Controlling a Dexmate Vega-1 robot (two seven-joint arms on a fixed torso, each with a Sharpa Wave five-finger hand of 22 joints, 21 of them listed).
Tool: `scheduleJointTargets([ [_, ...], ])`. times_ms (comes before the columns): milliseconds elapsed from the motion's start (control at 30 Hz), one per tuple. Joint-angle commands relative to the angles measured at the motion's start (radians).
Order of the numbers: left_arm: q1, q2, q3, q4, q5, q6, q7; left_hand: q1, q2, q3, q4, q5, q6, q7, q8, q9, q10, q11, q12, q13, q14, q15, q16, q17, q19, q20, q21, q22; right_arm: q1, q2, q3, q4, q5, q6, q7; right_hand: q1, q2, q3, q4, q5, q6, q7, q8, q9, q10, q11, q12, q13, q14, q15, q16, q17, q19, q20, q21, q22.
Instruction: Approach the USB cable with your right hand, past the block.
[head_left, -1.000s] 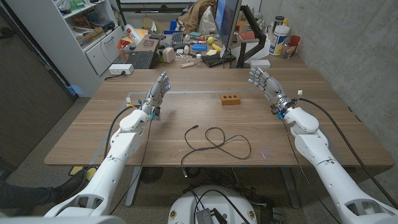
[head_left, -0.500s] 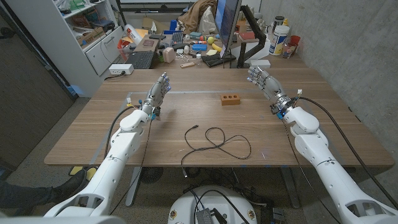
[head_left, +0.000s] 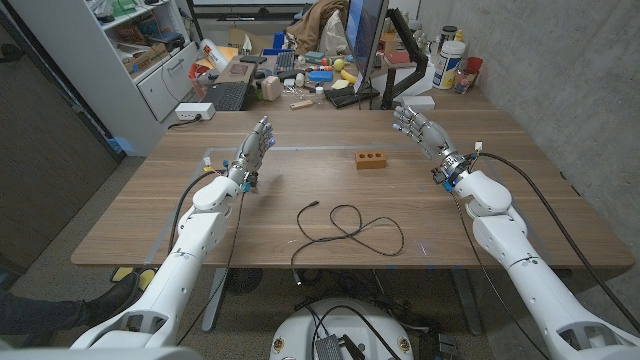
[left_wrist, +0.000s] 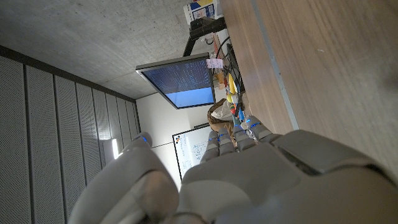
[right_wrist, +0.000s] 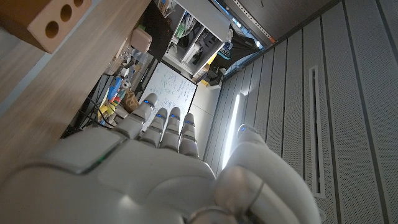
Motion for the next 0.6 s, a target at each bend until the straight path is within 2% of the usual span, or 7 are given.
scheduleJointTargets([
  [33,0.004,-0.003,-0.007,0.001,-0.014,0.0,-0.01,0.007,0.011,0.0,-0.002,0.005,0.005,0.001,0.003,0.002,-0.003,-0.004,0.004,0.0,-0.004,0.007,0.005,0.001,-0.006,-0.011,-0.006,0.002,-0.003,-0.007,-0.011,-0.02,-0.018,0.035,0.013,0.0,-0.003,-0.005,0.0,0.0,-0.001,-0.004,0.0,0.005,0.006,0.0,0.003,0.004,0.011,0.001,0.005,0.004,0.008,-0.016,-0.006,0.004],
  [600,0.009,-0.008,-0.015,-0.003,-0.024,0.004,-0.015,0.009,0.015,-0.002,-0.003,0.005,0.005,-0.002,0.002,0.002,-0.003,-0.008,0.005,-0.001,-0.005,0.007,0.004,0.001,-0.002,-0.007,-0.014,0.002,-0.01,-0.009,-0.013,-0.041,-0.032,0.106,0.026,0.004,-0.003,-0.006,-0.004,0.003,0.005,-0.009,0.003,0.005,0.017,0.0,0.007,0.004,0.019,0.0,0.005,0.002,0.011,-0.013,-0.011,0.004],
])
